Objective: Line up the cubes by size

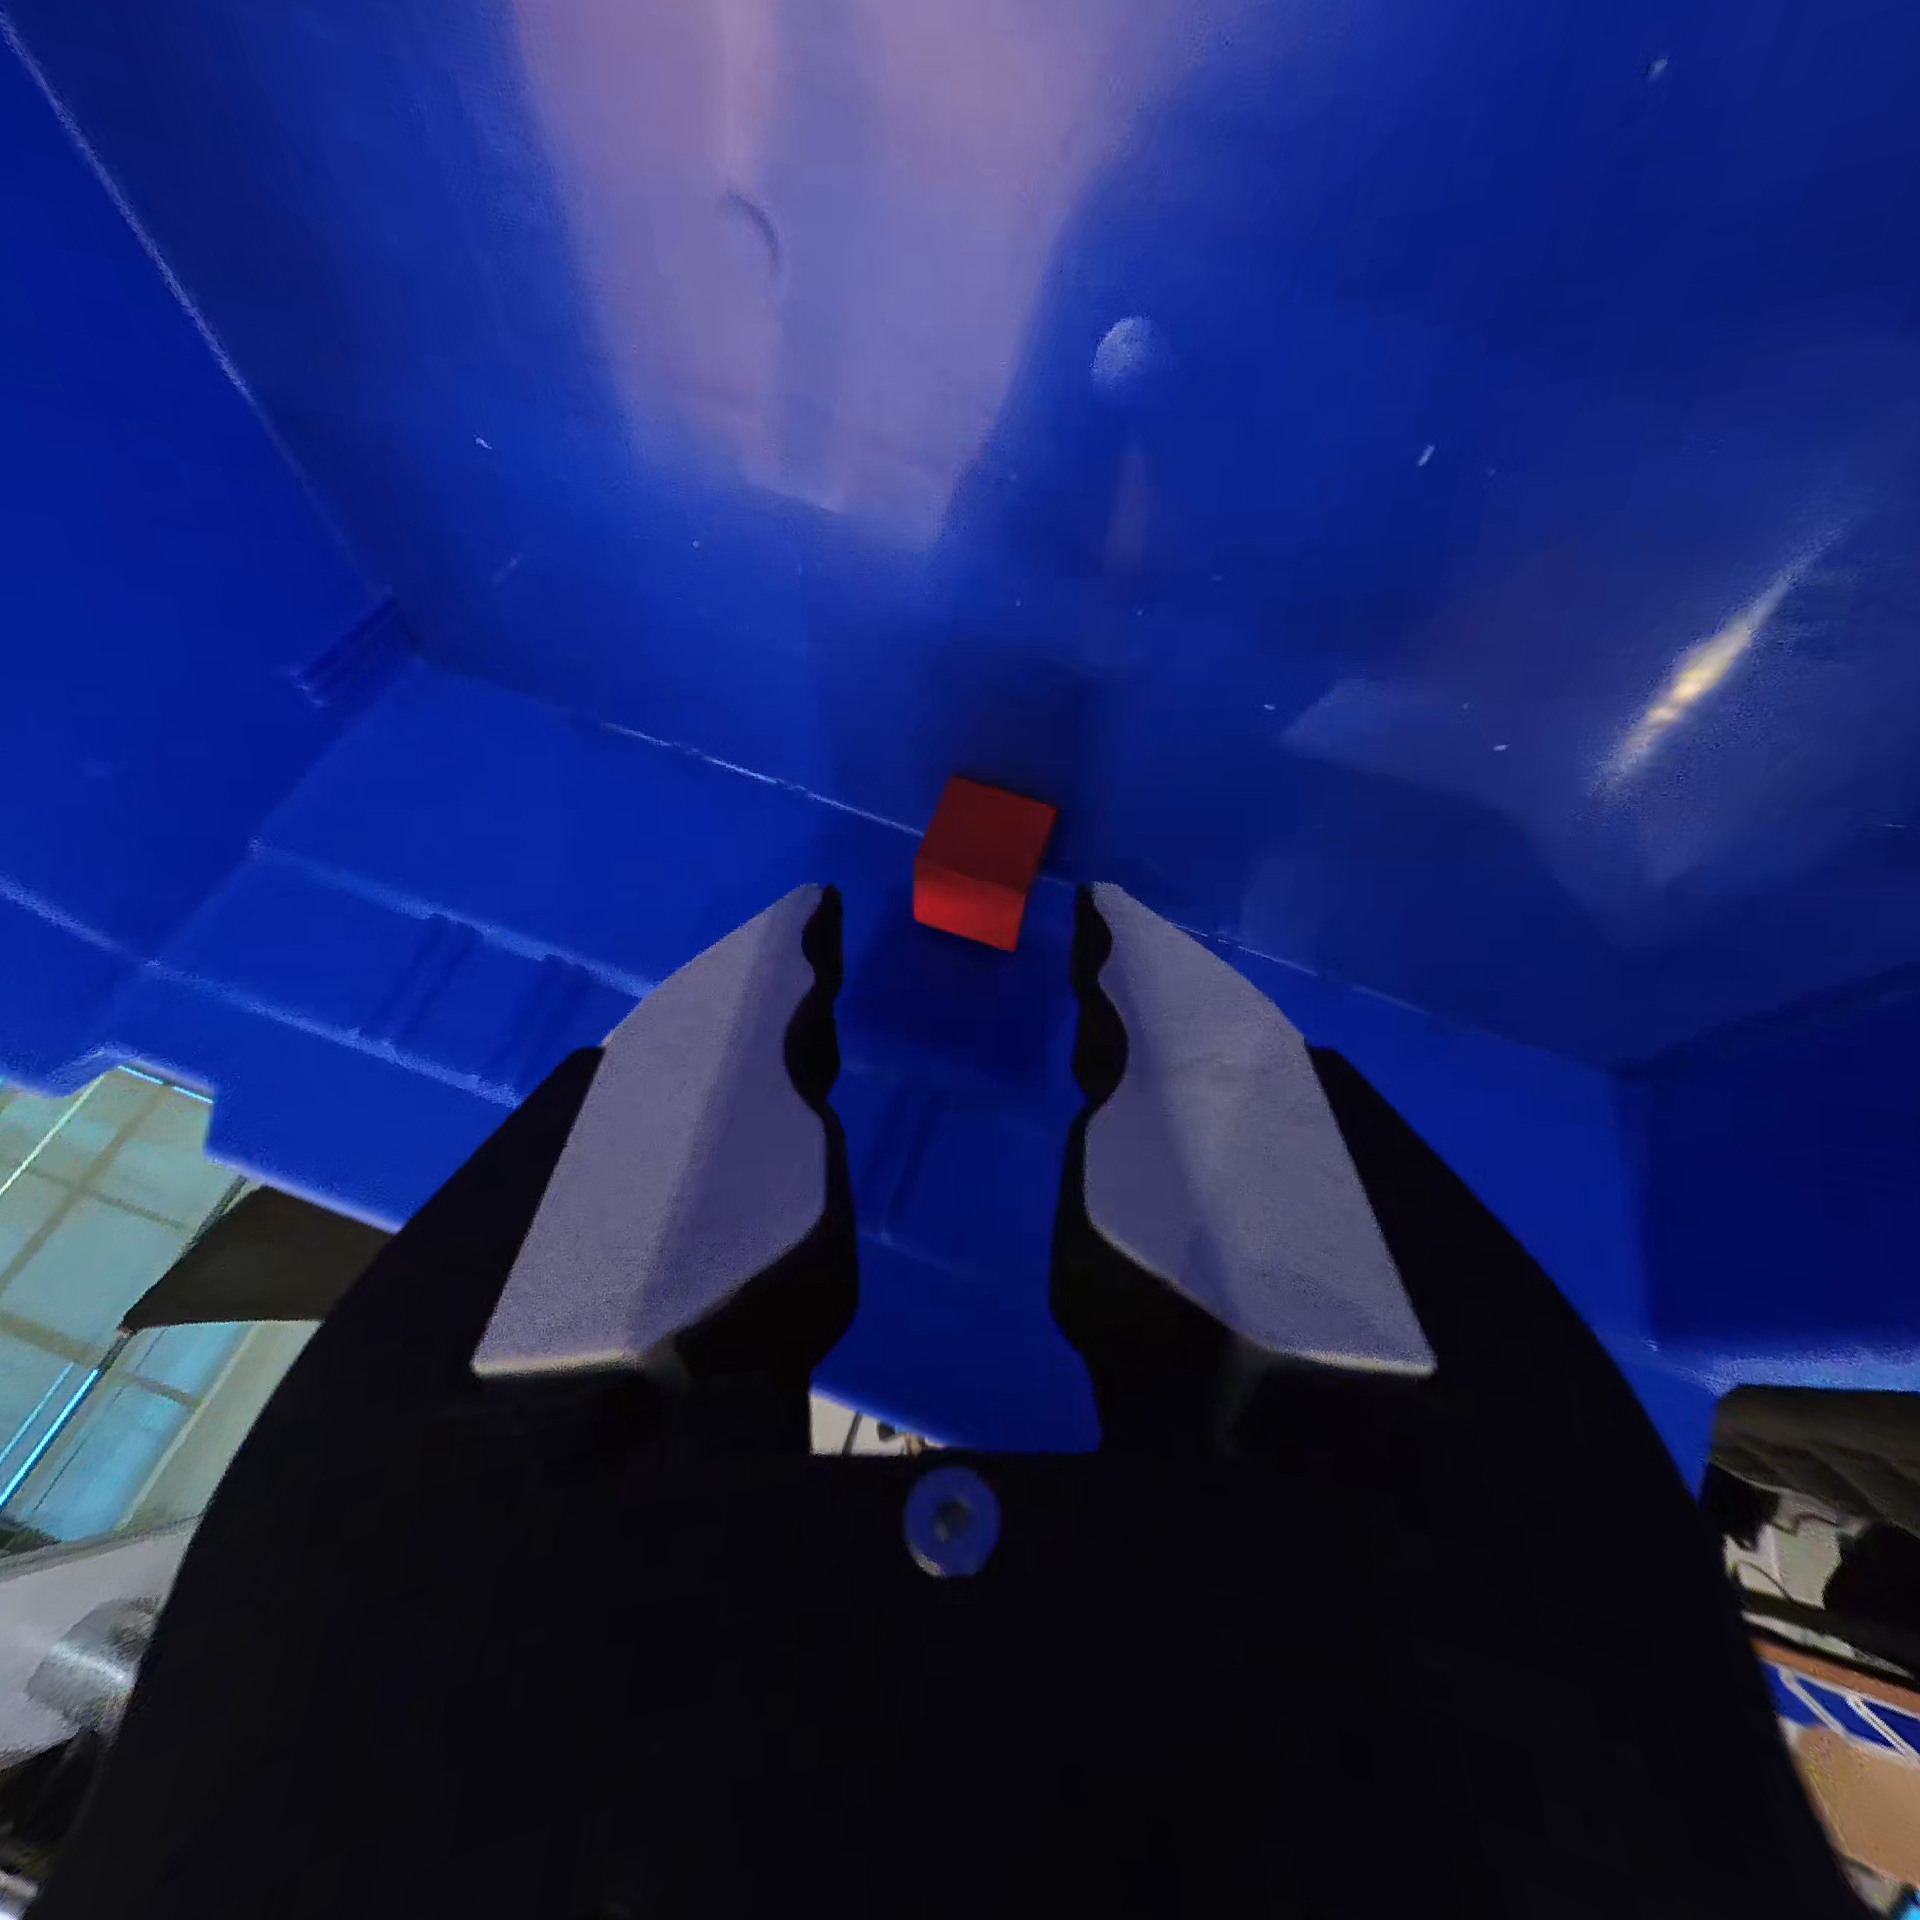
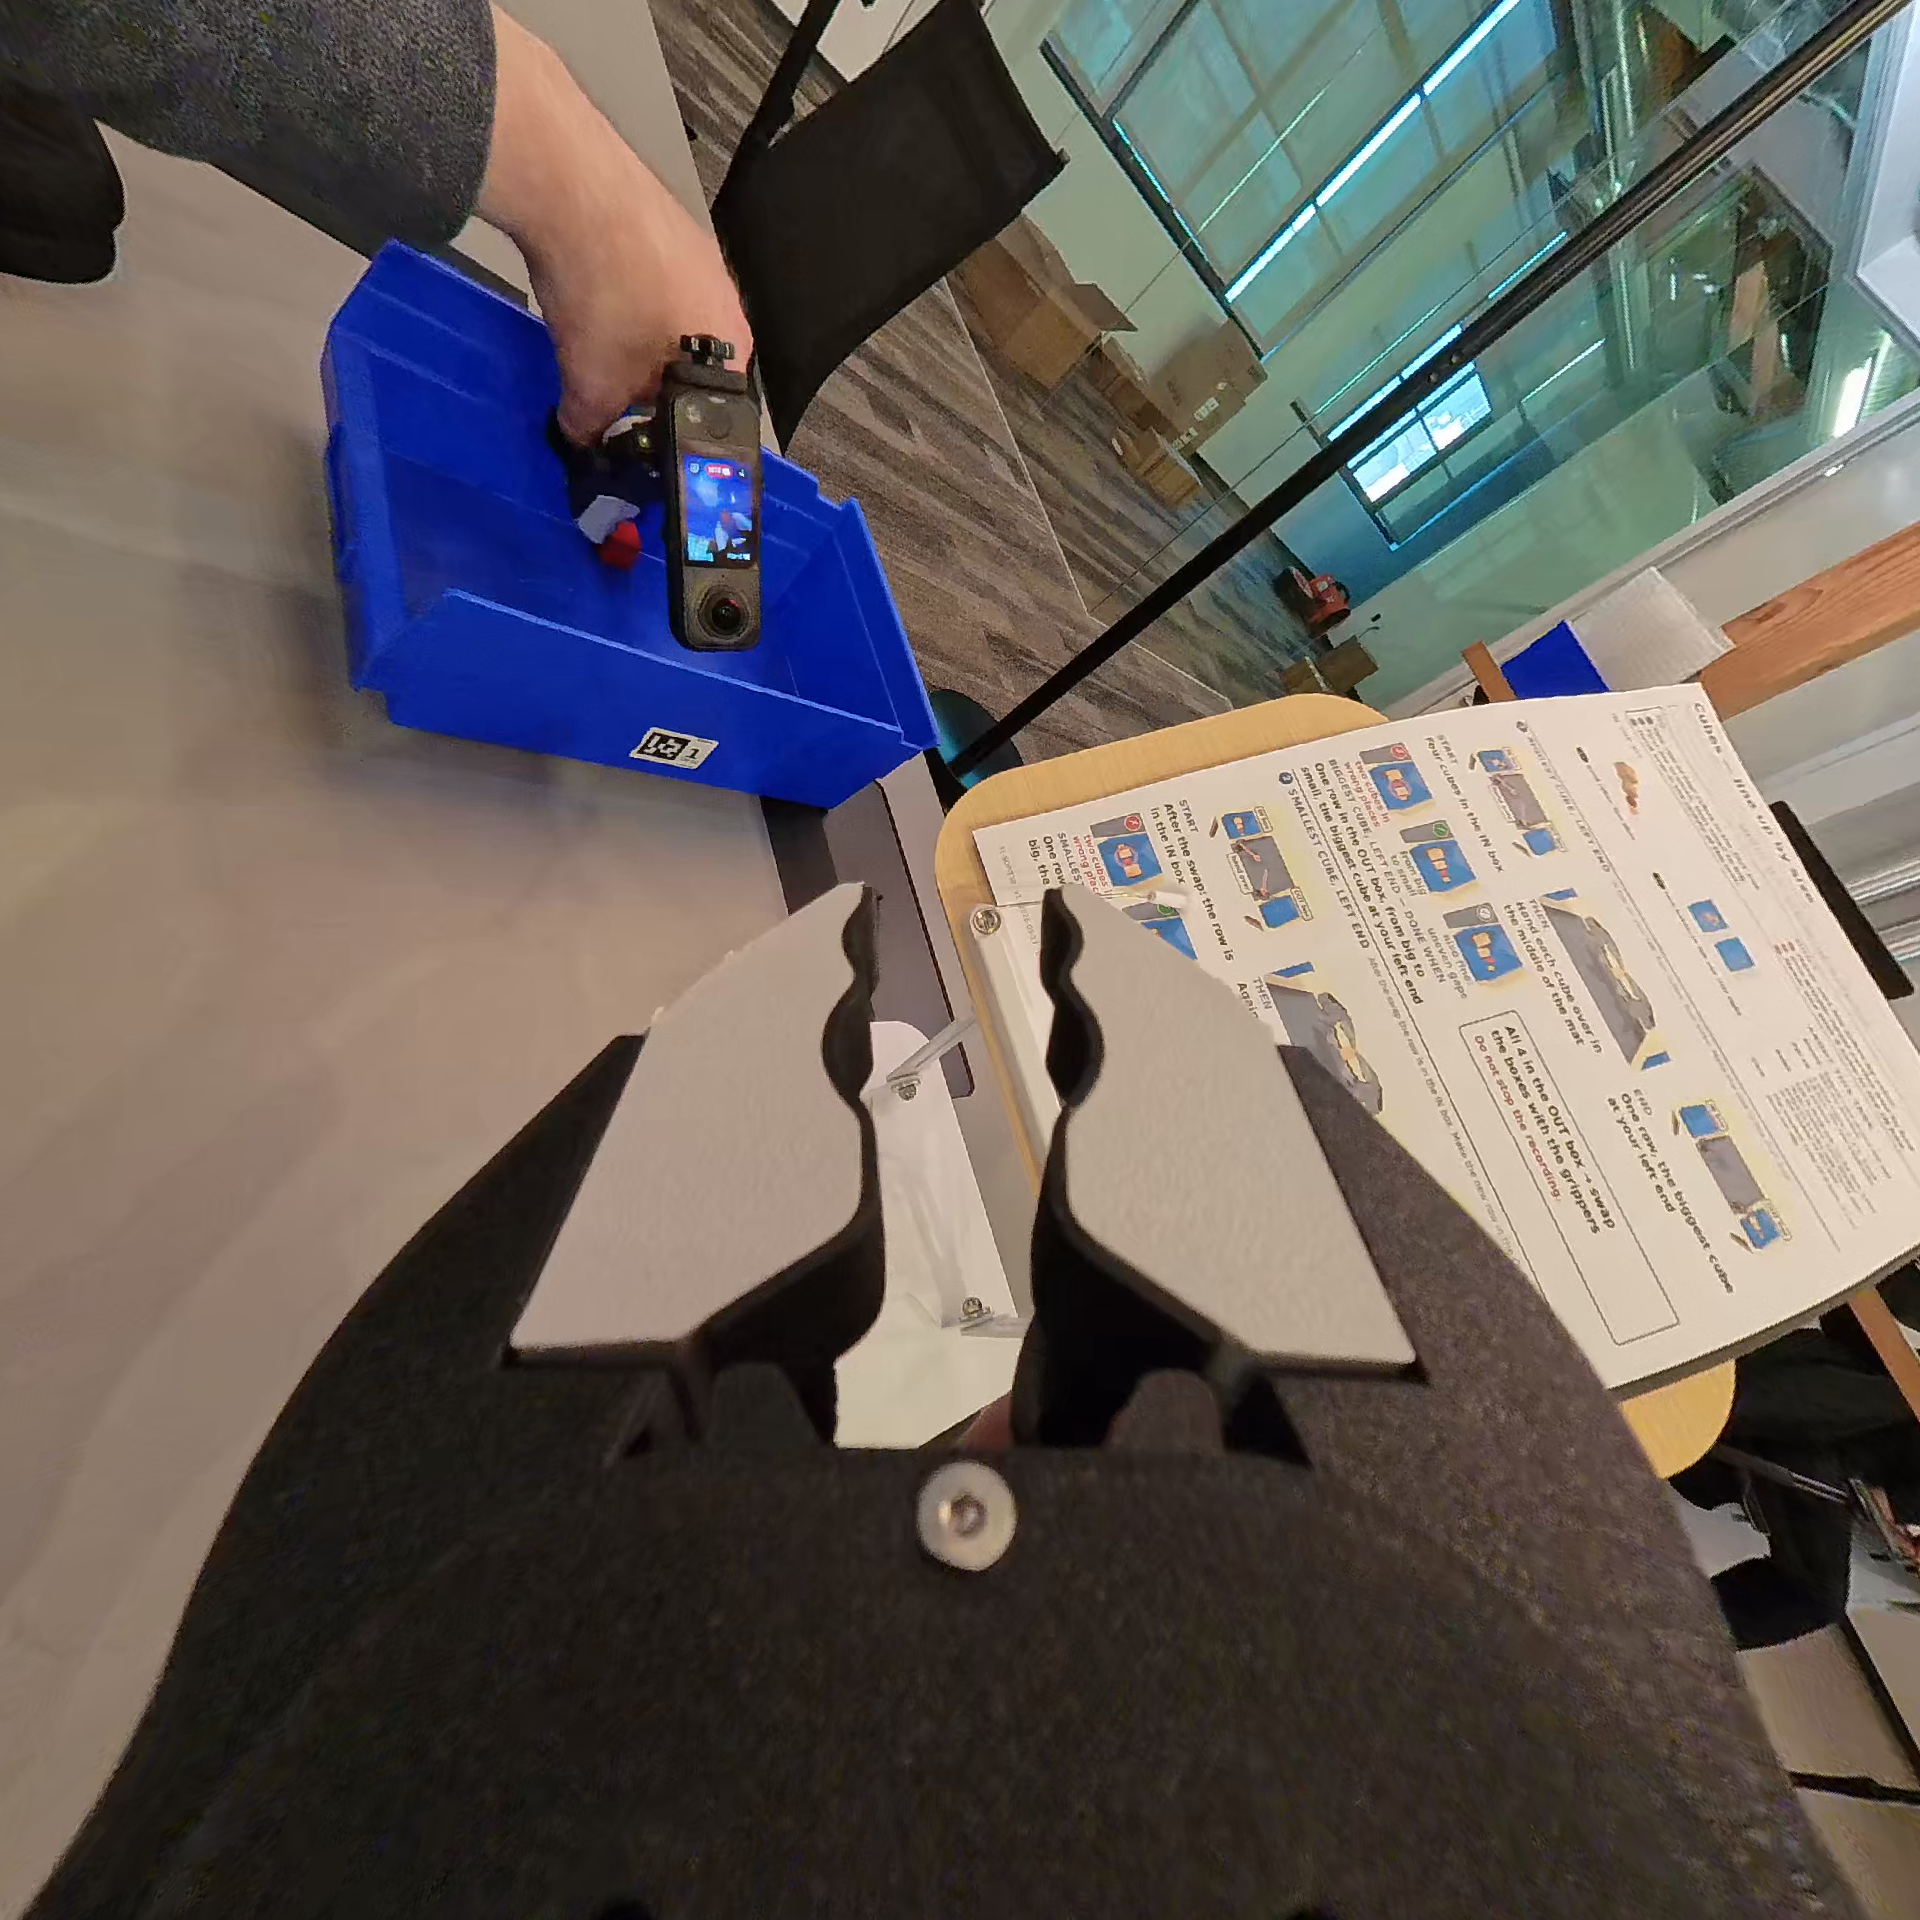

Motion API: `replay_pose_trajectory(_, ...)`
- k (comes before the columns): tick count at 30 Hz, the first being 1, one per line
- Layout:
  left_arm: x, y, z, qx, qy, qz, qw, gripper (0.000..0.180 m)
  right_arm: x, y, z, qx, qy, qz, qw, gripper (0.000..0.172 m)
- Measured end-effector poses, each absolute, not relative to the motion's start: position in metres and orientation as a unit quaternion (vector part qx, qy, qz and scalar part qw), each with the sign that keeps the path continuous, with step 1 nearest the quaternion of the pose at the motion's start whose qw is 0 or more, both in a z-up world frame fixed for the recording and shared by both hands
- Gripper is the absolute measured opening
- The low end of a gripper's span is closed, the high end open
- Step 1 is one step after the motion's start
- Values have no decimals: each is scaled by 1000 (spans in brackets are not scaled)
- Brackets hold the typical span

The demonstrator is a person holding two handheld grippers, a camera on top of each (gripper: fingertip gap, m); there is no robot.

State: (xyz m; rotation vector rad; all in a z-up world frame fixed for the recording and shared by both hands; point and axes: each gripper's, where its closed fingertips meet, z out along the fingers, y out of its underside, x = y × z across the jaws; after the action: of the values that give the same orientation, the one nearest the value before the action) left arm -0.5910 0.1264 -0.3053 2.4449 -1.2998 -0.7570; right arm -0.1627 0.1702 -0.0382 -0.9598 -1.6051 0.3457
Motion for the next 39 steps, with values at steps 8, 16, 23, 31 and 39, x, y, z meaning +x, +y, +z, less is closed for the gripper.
replay_pose_trajectory(8, -592, 127, -313, 841, -451, -264, 140, 23, -163, 172, -40, -413, -687, 146, 579, 29)
replay_pose_trajectory(16, -574, 138, -278, 890, -388, -237, -14, 23, -164, 169, -38, -409, -687, 159, 579, 29)
replay_pose_trajectory(23, -510, 143, -180, 864, -364, -238, -252, 22, -170, 160, -35, -396, -685, 189, 582, 29)
replay_pose_trajectory(31, -370, 125, -74, 754, -390, -185, -495, 21, -182, 139, -27, -346, -683, 234, 599, 29)
replay_pose_trajectory(39, -242, 102, -19, 629, -462, -90, -619, 22, -188, 115, -21, -294, -685, 282, 604, 29)
